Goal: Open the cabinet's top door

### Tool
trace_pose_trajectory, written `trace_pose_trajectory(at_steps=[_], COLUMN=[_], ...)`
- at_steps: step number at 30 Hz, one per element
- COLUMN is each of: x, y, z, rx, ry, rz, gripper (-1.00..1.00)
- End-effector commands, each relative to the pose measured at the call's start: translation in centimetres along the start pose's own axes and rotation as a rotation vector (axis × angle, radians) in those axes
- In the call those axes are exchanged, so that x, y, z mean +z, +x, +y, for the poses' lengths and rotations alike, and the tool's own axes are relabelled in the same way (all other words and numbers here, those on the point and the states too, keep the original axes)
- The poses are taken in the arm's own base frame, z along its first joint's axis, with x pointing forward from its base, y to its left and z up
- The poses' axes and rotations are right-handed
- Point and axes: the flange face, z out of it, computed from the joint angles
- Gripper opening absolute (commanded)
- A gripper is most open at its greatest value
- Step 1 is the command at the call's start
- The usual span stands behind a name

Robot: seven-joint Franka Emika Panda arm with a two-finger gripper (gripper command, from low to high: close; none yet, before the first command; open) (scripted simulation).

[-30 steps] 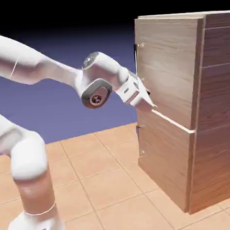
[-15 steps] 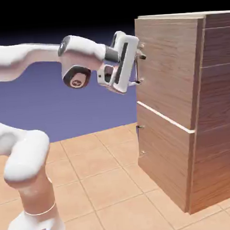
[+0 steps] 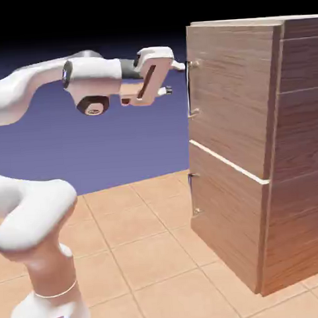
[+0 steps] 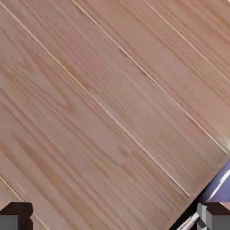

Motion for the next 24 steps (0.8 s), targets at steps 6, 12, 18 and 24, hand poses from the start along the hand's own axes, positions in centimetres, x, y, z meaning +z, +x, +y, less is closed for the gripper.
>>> trace_pose_trajectory(at_steps=[6, 12, 18, 24], x=[1.1, 3.0, 7.4, 5.9], y=[2.8, 6.0, 5.4, 5.5], z=[2.5, 3.9, 4.0, 2.9], rx=[0.343, 0.627, 0.626, 0.622], ry=[-0.025, -0.056, -0.056, -0.117], rz=[-0.062, -0.099, -0.099, -0.067], gripper=[0.00, 0.00, 0.00, -1.00])
